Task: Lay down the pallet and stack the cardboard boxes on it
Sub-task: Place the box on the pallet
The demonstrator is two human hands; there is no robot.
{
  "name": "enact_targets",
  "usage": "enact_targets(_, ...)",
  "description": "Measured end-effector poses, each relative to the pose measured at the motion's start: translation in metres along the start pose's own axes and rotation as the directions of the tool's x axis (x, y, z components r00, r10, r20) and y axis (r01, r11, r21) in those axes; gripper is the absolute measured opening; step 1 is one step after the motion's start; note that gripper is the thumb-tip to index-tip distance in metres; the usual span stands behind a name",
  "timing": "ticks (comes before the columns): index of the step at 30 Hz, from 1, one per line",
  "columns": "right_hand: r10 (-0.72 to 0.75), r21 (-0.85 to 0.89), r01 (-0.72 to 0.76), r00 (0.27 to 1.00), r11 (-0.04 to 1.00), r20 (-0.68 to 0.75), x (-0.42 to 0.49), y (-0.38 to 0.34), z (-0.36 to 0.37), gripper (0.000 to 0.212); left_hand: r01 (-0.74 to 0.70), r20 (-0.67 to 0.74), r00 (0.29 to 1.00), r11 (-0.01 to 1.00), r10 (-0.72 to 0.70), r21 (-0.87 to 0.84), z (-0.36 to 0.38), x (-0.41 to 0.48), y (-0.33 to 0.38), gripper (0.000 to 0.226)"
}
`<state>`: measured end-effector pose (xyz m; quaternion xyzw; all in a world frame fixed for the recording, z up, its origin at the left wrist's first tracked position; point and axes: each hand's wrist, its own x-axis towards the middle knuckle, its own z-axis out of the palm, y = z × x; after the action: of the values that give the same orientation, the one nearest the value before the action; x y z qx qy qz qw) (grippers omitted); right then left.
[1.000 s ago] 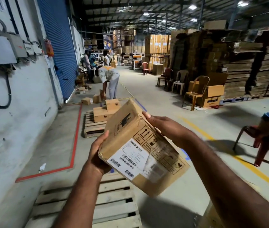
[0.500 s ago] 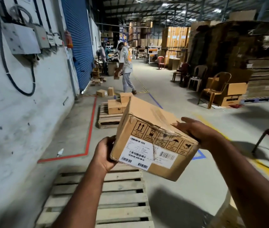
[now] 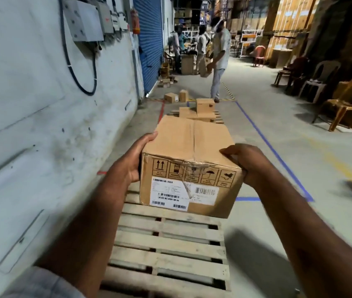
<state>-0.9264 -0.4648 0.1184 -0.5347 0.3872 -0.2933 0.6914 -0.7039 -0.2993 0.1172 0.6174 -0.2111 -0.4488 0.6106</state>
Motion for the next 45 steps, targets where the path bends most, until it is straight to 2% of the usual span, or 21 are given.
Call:
enact_targets(5,0.064,0.007,-0.066,0.989,0.998,0.133,0.016,0.025,0.043,0.030,0.068,-0.059,0.996,0.996,-0.071,-0.056,-0.046,0.000,-0.008,0.033)
enact_targets(11,0.154,0.010,-0.160,0.964,0.987,0.215,0.056,0.058,0.094,0.023,0.136,-0.105,0.984,0.987,-0.145,-0.082,-0.104,0.034,-0.019,0.031)
enact_targets(15,0.144,0.047,-0.155,0.971,0.987,0.189,0.095,0.091,0.130,0.034,0.172,-0.198,0.966,0.985,-0.165,0.018,-0.142,0.078,-0.021,0.021)
enact_targets(17,0.150,0.060,-0.161,0.976,0.985,0.155,0.119,0.109,0.148,0.035,0.186,-0.229,0.959,0.980,-0.164,0.076,-0.163,0.104,-0.024,0.027)
enact_targets(19,0.186,0.065,-0.193,0.976,0.979,0.110,0.150,0.125,0.167,0.033,0.195,-0.230,0.959,0.973,-0.164,0.120,-0.184,0.140,-0.027,0.032)
enact_targets(24,0.309,0.073,-0.309,0.951,0.948,0.011,0.241,0.153,0.209,0.024,0.172,-0.215,0.967,0.972,-0.136,0.161,-0.223,0.231,-0.031,0.026)
enact_targets(26,0.328,0.050,-0.327,0.945,0.944,-0.009,0.281,0.161,0.225,0.020,0.160,-0.239,0.965,0.965,-0.108,0.210,-0.234,0.266,-0.029,0.019)
enact_targets(30,0.321,-0.020,-0.322,0.945,0.946,-0.058,0.357,0.198,0.250,0.021,0.116,-0.251,0.966,0.973,-0.064,0.201,-0.253,0.330,-0.043,0.012)
enact_targets(33,0.303,-0.065,-0.309,0.949,0.949,-0.088,0.409,0.251,0.261,0.031,0.119,-0.262,0.963,0.974,-0.065,0.195,-0.278,0.378,-0.085,0.020)
enact_targets(35,0.296,-0.098,-0.305,0.950,0.947,-0.103,0.441,0.304,0.263,0.030,0.137,-0.281,0.957,0.962,-0.068,0.235,-0.295,0.412,-0.127,0.023)
enact_targets(37,0.288,-0.134,-0.302,0.951,0.944,-0.111,0.466,0.364,0.265,0.022,0.179,-0.272,0.956,0.947,-0.104,0.267,-0.315,0.443,-0.181,0.027)
enact_targets(40,0.295,-0.101,-0.308,0.947,0.946,-0.130,0.506,0.473,0.267,0.023,0.240,-0.256,0.952,0.927,-0.166,0.289,-0.350,0.495,-0.282,0.036)
enact_targets(45,0.328,-0.067,-0.337,0.937,0.939,-0.118,0.550,0.633,0.277,0.021,0.236,-0.288,0.948,0.909,-0.137,0.343,-0.402,0.563,-0.431,0.044)
